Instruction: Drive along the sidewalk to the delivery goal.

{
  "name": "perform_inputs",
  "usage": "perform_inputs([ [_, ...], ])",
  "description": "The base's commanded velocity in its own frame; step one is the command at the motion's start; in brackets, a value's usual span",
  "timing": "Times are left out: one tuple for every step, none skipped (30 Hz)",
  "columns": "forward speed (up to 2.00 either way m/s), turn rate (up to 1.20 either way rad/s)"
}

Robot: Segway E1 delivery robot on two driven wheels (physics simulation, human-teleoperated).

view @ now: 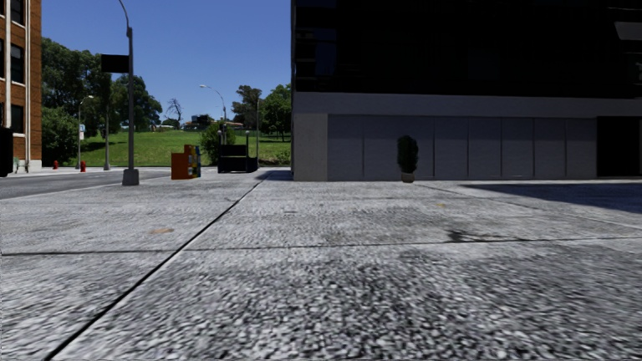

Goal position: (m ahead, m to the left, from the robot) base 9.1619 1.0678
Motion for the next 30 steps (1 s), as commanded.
perform_inputs([
  [2.0,0.0],
  [2.0,0.0],
  [2.0,0.0],
  [2.0,0.0],
  [2.0,0.0],
  [2.0,0.0],
  [2.0,0.0],
  [2.0,0.0],
  [2.0,0.0],
  [2.0,0.0],
  [2.0,0.0],
  [2.0,0.0],
  [2.0,0.0],
  [2.0,0.0],
  [2.0,0.0],
  [2.0,0.0],
  [2.0,0.0],
  [2.0,0.0],
  [2.0,0.0],
  [2.0,0.0],
  [2.0,0.0],
  [2.0,0.0],
  [2.0,0.0],
  [2.0,0.0],
  [2.0,0.0],
  [2.0,0.0],
  [2.0,0.0],
  [2.0,0.0],
  [2.0,0.35],
  [2.0,1.16],
])
